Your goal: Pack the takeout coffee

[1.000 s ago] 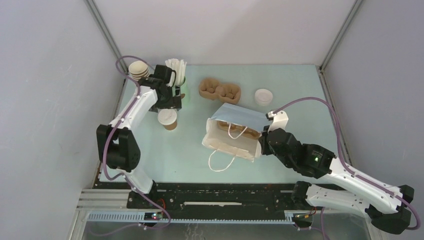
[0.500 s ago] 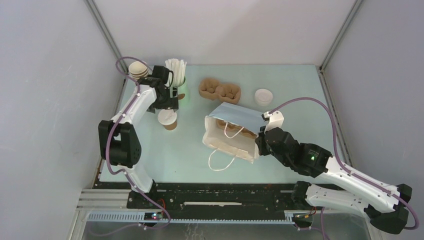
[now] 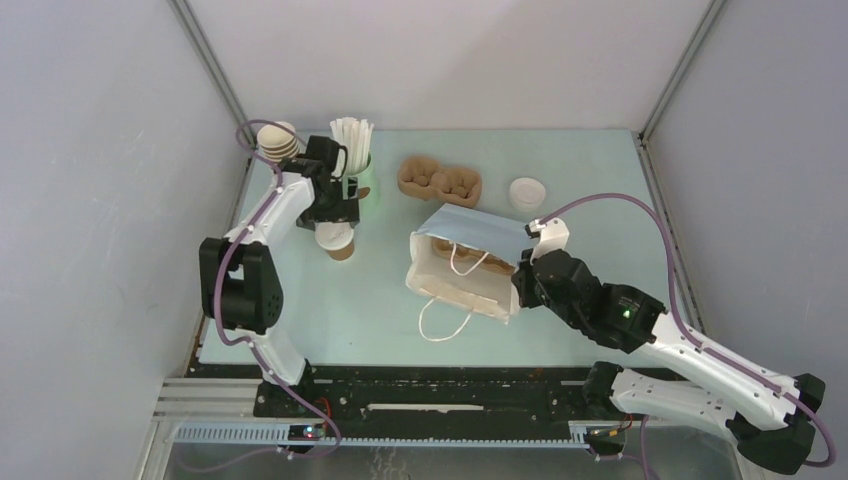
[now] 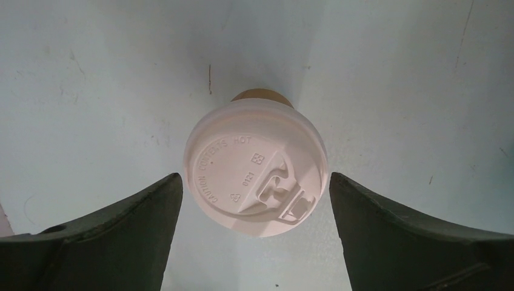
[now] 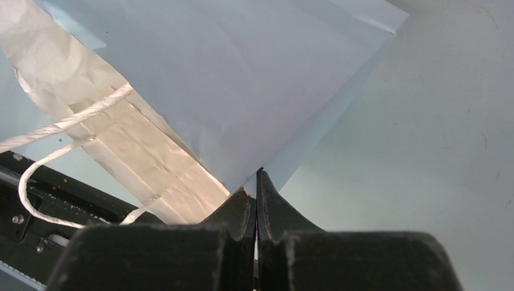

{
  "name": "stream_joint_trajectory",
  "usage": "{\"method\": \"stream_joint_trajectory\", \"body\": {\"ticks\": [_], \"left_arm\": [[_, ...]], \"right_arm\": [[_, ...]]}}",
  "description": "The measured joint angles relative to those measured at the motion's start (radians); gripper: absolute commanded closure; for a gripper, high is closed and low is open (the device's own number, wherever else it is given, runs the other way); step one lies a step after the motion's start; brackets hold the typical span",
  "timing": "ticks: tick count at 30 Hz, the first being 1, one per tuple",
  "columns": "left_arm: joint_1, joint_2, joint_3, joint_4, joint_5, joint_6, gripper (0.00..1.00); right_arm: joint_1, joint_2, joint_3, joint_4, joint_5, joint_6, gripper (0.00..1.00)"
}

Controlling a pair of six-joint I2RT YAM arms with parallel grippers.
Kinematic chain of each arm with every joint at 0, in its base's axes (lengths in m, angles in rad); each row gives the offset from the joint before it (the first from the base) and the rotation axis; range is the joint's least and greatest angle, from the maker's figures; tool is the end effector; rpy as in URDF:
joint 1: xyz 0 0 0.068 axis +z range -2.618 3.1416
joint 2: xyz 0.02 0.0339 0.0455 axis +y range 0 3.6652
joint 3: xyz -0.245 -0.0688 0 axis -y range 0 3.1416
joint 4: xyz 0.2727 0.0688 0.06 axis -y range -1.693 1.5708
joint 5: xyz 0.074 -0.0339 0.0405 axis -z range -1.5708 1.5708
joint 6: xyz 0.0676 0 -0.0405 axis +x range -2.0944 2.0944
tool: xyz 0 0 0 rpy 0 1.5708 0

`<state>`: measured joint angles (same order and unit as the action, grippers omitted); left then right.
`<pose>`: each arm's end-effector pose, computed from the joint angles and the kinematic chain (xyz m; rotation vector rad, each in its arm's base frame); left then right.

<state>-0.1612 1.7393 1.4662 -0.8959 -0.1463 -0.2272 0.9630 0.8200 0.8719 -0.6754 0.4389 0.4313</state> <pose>0.3914 -0.0537 0.2096 -0.1302 2.7157 0.0886 0.1560 0.1739 0.2878 -0.3250 2.1217 0.3371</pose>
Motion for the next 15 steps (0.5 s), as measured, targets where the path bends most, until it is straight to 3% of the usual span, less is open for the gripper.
{"method": "stream_joint_trajectory", "body": {"ticks": [9, 15], "left_arm": [[-0.01, 0.01, -0.01, 0.002, 0.0, 0.001, 0.18], [-0.01, 0.01, -0.01, 0.003, -0.004, 0.001, 0.1]], "right_arm": [[-0.026, -0.008, 0.0, 0.008, -0.048, -0.03, 1.0], [-0.027, -0.012, 0.0, 0.008, -0.058, -0.034, 1.0]]}}
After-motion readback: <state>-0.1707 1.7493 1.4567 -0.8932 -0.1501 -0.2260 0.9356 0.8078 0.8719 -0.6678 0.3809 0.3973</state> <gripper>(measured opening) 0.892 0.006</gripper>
